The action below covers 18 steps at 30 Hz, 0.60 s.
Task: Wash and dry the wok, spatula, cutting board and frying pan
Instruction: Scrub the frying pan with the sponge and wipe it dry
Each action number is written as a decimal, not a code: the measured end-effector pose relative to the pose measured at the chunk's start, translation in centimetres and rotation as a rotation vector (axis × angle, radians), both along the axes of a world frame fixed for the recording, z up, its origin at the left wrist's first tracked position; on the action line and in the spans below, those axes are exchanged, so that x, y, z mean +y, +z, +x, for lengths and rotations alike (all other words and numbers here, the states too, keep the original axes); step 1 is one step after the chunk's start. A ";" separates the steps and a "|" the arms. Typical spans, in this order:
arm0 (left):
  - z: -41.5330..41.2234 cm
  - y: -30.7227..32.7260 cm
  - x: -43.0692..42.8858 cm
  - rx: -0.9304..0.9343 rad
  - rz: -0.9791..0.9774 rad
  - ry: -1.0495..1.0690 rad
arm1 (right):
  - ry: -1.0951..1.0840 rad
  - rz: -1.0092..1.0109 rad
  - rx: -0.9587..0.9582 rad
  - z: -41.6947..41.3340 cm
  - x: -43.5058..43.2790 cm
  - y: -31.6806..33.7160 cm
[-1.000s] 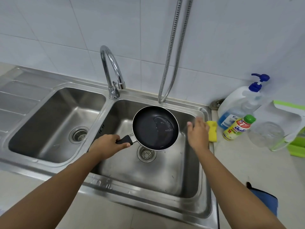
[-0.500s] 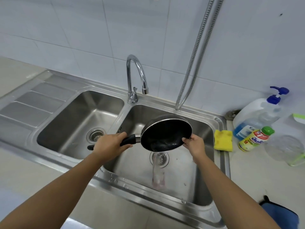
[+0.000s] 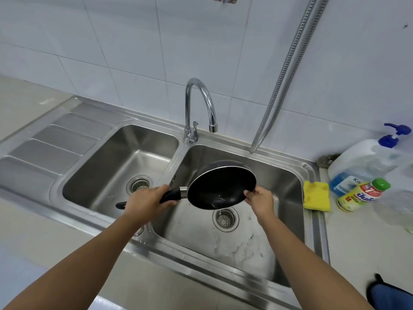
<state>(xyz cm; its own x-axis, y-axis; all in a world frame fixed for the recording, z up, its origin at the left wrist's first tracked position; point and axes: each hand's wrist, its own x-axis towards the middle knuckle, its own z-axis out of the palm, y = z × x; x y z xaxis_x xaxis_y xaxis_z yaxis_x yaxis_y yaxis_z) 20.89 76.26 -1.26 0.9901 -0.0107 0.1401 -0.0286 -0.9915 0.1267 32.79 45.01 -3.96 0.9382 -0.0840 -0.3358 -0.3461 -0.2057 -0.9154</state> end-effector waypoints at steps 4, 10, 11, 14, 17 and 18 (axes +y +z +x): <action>0.8 -0.8 2.1 0.230 -0.024 0.097 | 0.067 -0.103 0.034 0.7 1.3 0.0; 2.4 -0.6 4.7 0.423 -0.138 0.132 | 0.161 -0.367 0.048 1.8 4.9 1.1; 2.9 -0.5 5.1 0.444 -0.159 0.133 | 0.182 -0.463 0.014 1.9 6.1 1.8; 4.1 -0.3 6.3 0.486 -0.222 0.137 | 0.281 -0.685 -0.206 3.3 10.5 3.0; 4.8 -0.4 7.5 0.505 -0.250 0.131 | 0.401 -0.680 -0.368 5.7 16.0 4.9; 5.0 -0.4 7.9 0.512 -0.256 0.128 | 0.408 -0.657 -0.378 6.7 17.8 5.8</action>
<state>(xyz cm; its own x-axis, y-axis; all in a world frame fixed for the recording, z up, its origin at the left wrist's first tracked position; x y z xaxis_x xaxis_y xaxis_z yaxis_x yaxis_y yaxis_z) 25.91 84.14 -1.70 0.9237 0.0845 -0.3737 0.2170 -0.9192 0.3287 39.50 62.76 1.80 0.9764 0.2161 0.0041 0.1743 -0.7760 -0.6062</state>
